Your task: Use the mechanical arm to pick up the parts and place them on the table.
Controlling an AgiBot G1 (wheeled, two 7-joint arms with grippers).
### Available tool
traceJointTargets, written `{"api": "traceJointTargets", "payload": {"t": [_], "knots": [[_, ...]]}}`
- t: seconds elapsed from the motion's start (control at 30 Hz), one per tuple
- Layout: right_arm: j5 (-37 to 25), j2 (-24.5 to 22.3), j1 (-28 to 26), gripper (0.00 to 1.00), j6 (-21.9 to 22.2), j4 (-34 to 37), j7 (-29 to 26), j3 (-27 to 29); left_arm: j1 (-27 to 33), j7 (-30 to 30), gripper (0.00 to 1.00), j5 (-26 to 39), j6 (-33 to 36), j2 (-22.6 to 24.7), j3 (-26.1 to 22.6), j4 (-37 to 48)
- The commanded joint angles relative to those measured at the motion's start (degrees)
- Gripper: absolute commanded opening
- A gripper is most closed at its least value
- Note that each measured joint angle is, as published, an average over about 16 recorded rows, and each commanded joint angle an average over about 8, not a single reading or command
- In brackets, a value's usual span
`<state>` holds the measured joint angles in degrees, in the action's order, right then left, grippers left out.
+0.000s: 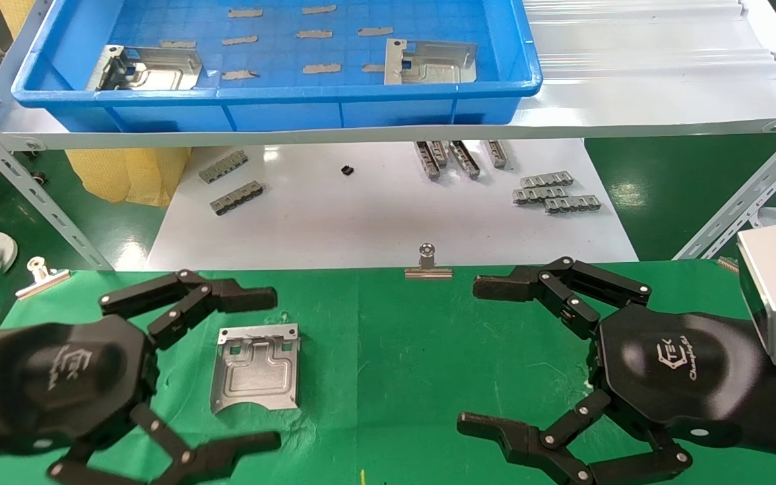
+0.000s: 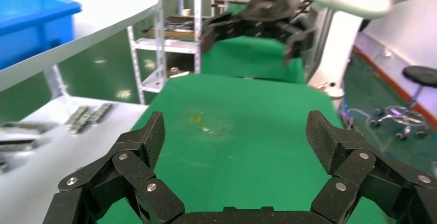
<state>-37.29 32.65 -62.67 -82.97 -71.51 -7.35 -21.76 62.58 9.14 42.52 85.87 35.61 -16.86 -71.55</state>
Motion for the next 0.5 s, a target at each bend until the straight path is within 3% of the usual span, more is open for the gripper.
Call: {"api": "traceJointTargets", "payload": {"t": [0.03, 0.5], "knots": [[0.0, 0.0, 0.0, 1.0, 0.0, 0.0, 0.0, 0.0, -1.1, 1.6, 1.0, -0.7, -0.2, -0.6, 0.9, -2.3], [0.0, 0.0, 0.0, 1.0, 0.0, 0.0, 0.0, 0.0, -1.6, 2.1, 1.0, -1.2, -0.3, -0.9, 1.3, -3.2]]}}
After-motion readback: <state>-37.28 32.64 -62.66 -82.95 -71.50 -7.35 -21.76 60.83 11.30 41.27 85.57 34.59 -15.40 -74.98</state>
